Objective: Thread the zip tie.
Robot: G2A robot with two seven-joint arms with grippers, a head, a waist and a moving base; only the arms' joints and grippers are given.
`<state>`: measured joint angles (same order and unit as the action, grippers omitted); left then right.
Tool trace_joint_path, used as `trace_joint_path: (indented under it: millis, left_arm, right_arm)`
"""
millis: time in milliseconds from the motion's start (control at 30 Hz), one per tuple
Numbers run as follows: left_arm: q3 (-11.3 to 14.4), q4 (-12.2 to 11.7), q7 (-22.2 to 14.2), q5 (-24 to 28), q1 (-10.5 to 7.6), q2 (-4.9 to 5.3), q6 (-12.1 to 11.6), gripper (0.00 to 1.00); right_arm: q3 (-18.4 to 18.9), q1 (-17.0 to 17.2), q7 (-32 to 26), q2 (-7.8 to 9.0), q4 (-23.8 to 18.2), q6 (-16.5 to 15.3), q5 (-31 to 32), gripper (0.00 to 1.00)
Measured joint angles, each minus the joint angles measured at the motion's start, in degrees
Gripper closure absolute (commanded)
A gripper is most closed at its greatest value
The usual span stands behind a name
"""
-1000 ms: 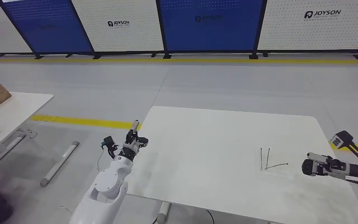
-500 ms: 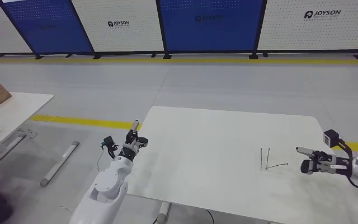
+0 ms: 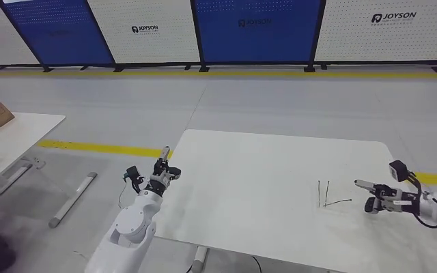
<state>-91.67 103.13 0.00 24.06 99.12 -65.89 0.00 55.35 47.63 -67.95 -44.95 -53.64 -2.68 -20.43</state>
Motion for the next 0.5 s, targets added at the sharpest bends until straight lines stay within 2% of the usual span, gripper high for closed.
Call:
trace_joint_path:
  millis: [33, 167, 300, 500]
  left_arm:
    - [0.0, 0.0, 0.0, 0.0, 0.0, 0.0, 0.0, 0.0]
    - [0.0, 0.0, 0.0, 0.0, 0.0, 0.0, 0.0, 0.0]
    - [0.0, 0.0, 0.0, 0.0, 0.0, 0.0, 0.0, 0.0]
    - [0.0, 0.0, 0.0, 0.0, 0.0, 0.0, 0.0, 0.0]
  right_arm:
    - [-0.61, -0.23, 0.74, -0.24, -0.48, 1.11, 1.14, 0.0]
    - [-2.7, -1.65, 0.99, -1.28, -0.04, 2.06, 3.66, 0.0]
    - [-4.33, -3.26, -0.55, -2.21, 1.53, 0.2, 4.95, 0.0]
    - [-4.29, -3.22, -0.56, -2.19, 1.51, 0.27, 4.91, 0.0]
